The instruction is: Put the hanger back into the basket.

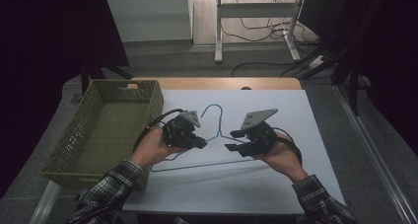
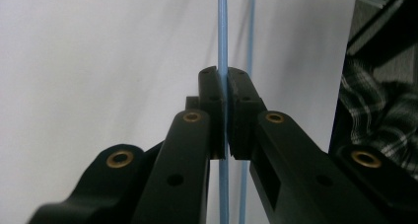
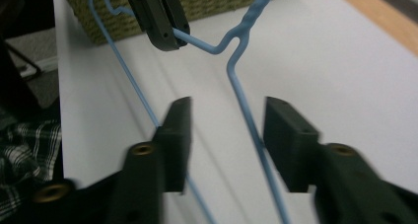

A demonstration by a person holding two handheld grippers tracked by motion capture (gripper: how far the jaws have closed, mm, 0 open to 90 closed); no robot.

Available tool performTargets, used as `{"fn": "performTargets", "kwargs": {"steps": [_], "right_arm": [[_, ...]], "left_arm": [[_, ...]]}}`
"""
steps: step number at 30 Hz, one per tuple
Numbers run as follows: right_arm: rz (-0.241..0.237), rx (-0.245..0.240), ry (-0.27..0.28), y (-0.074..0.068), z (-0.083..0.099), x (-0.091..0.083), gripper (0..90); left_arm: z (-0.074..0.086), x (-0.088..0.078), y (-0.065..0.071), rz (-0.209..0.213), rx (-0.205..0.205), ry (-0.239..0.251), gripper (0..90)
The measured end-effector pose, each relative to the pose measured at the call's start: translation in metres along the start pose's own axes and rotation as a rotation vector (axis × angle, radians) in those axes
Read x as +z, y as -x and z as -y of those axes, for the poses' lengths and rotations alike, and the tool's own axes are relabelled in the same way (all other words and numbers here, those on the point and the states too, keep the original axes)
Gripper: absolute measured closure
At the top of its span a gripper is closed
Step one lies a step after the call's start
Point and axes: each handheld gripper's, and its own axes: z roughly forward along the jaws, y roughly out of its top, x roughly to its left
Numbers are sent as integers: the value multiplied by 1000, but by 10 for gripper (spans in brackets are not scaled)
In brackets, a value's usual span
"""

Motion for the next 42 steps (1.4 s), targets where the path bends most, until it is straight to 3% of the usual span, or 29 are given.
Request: {"fn": "performTargets", "kwargs": {"steps": [1, 5, 8, 14, 15, 26, 33, 40, 41, 42], "right_arm": [[0, 0, 0, 0, 0, 0, 432], [22, 32, 37, -1, 0, -14, 276], [41, 51, 55, -1, 3, -21, 213], [65, 89, 84, -1, 11, -32, 152], [68, 117, 93, -1, 15, -35, 133], [92, 182, 86, -1, 34, -40, 59], [109, 217, 87, -2, 47, -42, 28], [139, 233, 75, -5, 62, -43, 26], [144, 237, 75, -5, 66, -43, 27], [144, 237, 75, -5, 66, -43, 27]], "left_arm": [[0, -1, 0, -5, -20, 15, 872], [2, -13, -6, -37, -85, 44, 872], [3, -21, -11, -64, -122, 65, 873], [7, -38, -18, -101, -191, 133, 873], [9, -46, -20, -114, -214, 151, 873], [17, -88, -28, -206, -270, 193, 873], [39, -111, -37, -270, -313, 209, 873], [75, -132, -49, -328, -385, 229, 874], [86, -138, -52, -349, -407, 236, 874], [86, -138, -52, -349, -407, 236, 874]]}}
